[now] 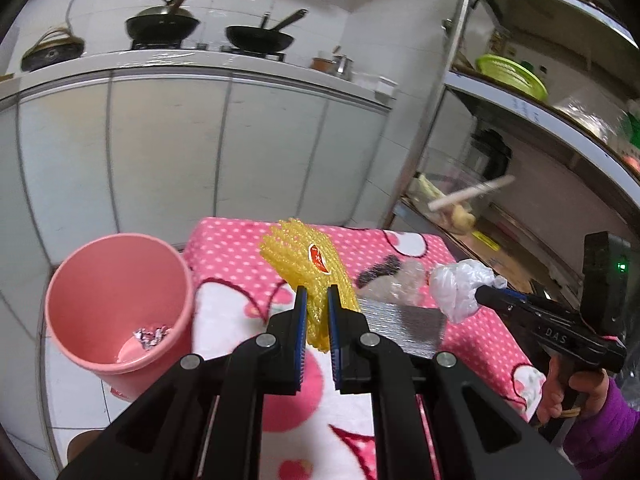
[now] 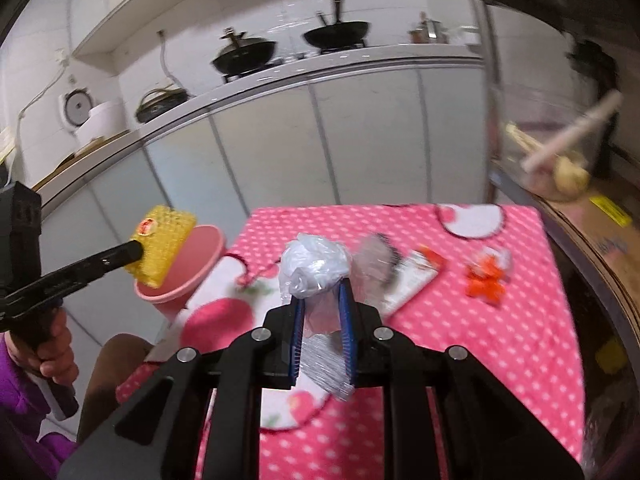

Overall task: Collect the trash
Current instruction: 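Carry the foam net and white bag over the pink bucket with both tools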

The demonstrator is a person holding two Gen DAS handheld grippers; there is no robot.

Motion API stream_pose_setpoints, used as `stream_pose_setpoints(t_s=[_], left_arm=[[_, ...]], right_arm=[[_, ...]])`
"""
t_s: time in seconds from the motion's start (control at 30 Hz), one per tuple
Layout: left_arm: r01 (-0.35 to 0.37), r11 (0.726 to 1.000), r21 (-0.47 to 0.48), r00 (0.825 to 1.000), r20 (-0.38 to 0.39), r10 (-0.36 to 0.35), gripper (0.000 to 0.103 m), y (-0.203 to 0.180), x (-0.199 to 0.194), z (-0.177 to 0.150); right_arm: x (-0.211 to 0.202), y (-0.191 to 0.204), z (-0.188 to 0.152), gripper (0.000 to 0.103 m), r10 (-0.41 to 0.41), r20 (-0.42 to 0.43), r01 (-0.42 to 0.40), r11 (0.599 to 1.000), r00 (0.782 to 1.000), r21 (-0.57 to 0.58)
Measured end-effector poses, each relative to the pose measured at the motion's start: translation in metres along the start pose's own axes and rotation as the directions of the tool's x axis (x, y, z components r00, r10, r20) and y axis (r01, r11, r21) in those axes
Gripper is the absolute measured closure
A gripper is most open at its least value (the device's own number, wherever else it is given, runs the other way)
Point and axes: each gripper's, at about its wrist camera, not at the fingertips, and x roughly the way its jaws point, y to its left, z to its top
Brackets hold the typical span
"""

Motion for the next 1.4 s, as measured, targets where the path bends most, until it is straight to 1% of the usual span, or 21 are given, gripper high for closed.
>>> stream_pose_setpoints(t_s=[0.17, 0.37, 0.57, 0.67, 0.77, 0.9, 1.07, 1.23, 1.4], left_arm=[[-0.059, 0.998, -0.038, 0.998, 0.030, 0.060, 0.094, 0.024, -0.008, 0.000], [-0.145, 0.985, -0.096, 0.987, 0.051, 0.151, 0.094, 0.062, -0.016, -0.001], [-0.244, 0.960, -0.140, 0.968, 0.031, 0.251, 0.094, 0.103, -0.013, -0.010], [-0.278, 0.947, -0.159, 0.959, 0.018, 0.285, 0.094, 0.122, -0.011, -0.014], [-0.319, 0.932, -0.174, 0.946, 0.005, 0.325, 0.094, 0.141, -0.008, -0.018], [-0.343, 0.917, -0.203, 0.938, -0.023, 0.345, 0.094, 0.161, -0.001, -0.023], [-0.374, 0.902, -0.217, 0.927, -0.066, 0.368, 0.094, 0.181, 0.016, -0.026], [-0.384, 0.895, -0.227, 0.923, -0.105, 0.370, 0.094, 0.197, 0.030, -0.032], [-0.392, 0.892, -0.227, 0.920, -0.126, 0.372, 0.094, 0.202, 0.041, -0.037]], right_arm=[[0.026, 0.040, 0.015, 0.086, 0.070, -0.029, -0.071, 0.996, 0.997, -0.061], [0.063, 0.086, 0.031, 0.086, 0.147, -0.076, -0.156, 0.979, 0.986, -0.131], [0.107, 0.129, 0.042, 0.086, 0.210, -0.130, -0.231, 0.956, 0.969, -0.178], [0.129, 0.152, 0.048, 0.086, 0.236, -0.151, -0.263, 0.945, 0.960, -0.195], [0.154, 0.171, 0.051, 0.086, 0.262, -0.179, -0.295, 0.936, 0.948, -0.192], [0.184, 0.190, 0.048, 0.086, 0.281, -0.216, -0.321, 0.930, 0.935, -0.180], [0.215, 0.203, 0.044, 0.086, 0.270, -0.258, -0.321, 0.929, 0.928, -0.183], [0.241, 0.209, 0.038, 0.086, 0.249, -0.292, -0.309, 0.934, 0.923, -0.178], [0.258, 0.212, 0.035, 0.086, 0.235, -0.316, -0.298, 0.940, 0.919, -0.167]])
